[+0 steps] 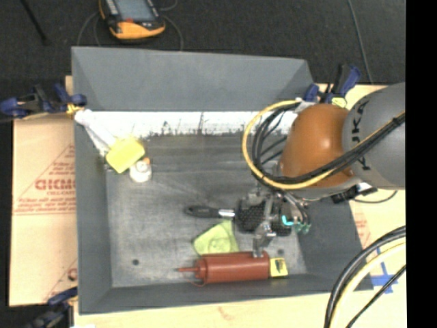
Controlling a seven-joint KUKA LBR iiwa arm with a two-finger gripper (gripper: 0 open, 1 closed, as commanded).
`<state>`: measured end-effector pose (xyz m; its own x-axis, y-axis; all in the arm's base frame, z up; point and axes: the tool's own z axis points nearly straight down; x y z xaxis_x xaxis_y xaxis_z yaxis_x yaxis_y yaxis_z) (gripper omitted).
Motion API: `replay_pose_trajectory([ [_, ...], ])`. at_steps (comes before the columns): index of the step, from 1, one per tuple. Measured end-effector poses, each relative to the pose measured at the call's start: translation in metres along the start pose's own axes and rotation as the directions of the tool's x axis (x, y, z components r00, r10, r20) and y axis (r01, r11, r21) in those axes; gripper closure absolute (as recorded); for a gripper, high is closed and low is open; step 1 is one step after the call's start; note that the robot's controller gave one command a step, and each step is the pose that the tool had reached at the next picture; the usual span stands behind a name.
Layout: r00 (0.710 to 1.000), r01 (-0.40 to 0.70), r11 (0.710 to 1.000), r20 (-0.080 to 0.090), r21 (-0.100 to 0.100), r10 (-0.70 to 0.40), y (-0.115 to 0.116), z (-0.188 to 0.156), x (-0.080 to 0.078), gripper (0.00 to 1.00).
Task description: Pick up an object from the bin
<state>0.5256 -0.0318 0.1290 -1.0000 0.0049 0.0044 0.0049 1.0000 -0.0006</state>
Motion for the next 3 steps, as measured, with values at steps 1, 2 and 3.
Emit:
replay_pose_trajectory([
  [1, 1.0, 0.001, 1.0, 0.007, 0.001, -0.001, 0.0, -0.004, -0.002, 0.0],
  [2, 1.0, -0.022, 1.0, 0.018, -0.001, 0.022, -0.003, 0.036, -0.012, 0.0],
  [3, 0.993, -0.115, 0.993, 0.04, -0.011, 0.116, -0.008, 0.051, -0.007, 0.0],
])
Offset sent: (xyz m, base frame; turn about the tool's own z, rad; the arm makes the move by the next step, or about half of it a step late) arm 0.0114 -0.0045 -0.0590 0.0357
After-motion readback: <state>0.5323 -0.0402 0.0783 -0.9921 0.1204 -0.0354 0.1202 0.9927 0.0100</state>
